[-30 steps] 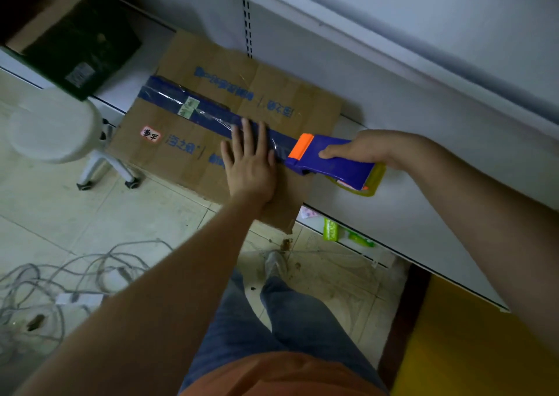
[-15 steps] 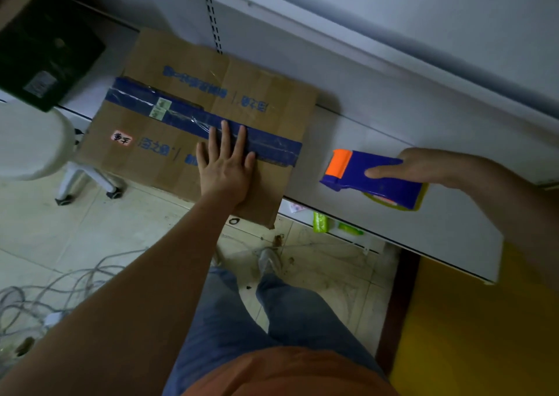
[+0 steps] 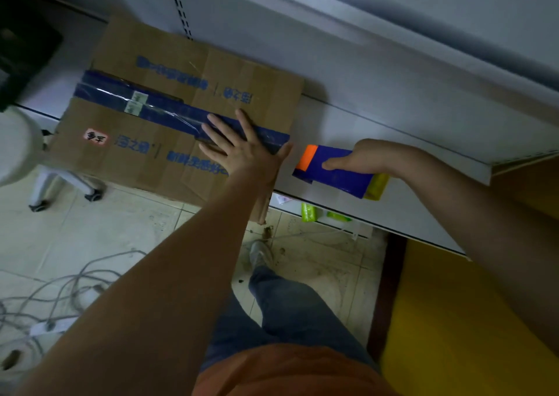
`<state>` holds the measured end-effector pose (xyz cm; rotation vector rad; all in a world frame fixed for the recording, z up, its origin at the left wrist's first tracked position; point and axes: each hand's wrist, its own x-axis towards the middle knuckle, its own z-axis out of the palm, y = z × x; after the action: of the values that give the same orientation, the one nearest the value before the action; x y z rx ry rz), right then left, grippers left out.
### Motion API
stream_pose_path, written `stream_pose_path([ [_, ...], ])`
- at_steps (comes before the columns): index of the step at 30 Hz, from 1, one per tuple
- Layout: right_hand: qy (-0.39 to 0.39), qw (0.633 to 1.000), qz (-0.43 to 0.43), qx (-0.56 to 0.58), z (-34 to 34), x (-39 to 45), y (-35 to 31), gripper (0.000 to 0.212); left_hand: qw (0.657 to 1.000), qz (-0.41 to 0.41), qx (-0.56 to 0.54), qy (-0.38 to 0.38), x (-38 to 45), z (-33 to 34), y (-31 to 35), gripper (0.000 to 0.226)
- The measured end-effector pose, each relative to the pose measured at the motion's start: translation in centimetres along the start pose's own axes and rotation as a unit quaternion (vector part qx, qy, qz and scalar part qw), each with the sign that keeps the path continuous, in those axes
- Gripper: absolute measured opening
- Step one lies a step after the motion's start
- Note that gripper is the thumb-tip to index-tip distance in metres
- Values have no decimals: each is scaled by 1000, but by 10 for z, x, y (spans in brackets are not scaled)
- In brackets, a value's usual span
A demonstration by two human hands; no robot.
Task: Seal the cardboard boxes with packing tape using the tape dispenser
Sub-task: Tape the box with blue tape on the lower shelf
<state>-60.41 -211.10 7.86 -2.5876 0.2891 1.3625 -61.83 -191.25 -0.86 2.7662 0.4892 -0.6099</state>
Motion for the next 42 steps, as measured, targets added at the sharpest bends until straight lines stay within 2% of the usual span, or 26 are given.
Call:
stream_pose_path([
  [7,-10,999,-18,37,21,-4,-22,54,998,29,52,-15,8,-15,-20,131],
  [13,-32,996,-35,78,56,-1,-67,49,991,111,69,-21,11,-27,-81,120],
  [17,-46,992,-15,115,61,14,-88,58,990,117,64,-47,18,-23,-86,116],
  [19,-36,998,0,58,63,24,-95,55,990,111,64,-61,21,-27,-84,115],
  [21,20,996,35,-83,72,21,-87,39,990,111,65,-64,22,-29,-83,116],
  [22,23,993,54,-105,82,19,-76,36,989,113,61,-67,22,-27,-82,116],
  [23,13,995,60,-80,93,18,-66,39,989,118,61,-62,23,-25,-82,116],
  [26,-5,999,8,42,111,19,-56,53,991,107,61,-59,23,-27,-85,115],
  [30,73,993,-59,73,112,-1,-53,62,990,120,36,-69,18,-38,-84,106],
  [32,106,986,-95,86,108,-16,-43,59,990,133,15,-50,15,-41,-91,97],
  [34,139,978,-131,86,101,-33,-31,51,988,143,-47,-25,6,-45,-100,83],
  [36,181,968,-162,66,95,-48,-21,50,972,138,-190,4,-10,-56,-106,63],
  [39,239,946,-206,71,92,-65,-8,75,928,80,-360,54,-43,-79,-106,42],
  [42,281,915,-276,92,90,-82,-1,75,895,73,-439,-9,-68,-103,-102,41],
])
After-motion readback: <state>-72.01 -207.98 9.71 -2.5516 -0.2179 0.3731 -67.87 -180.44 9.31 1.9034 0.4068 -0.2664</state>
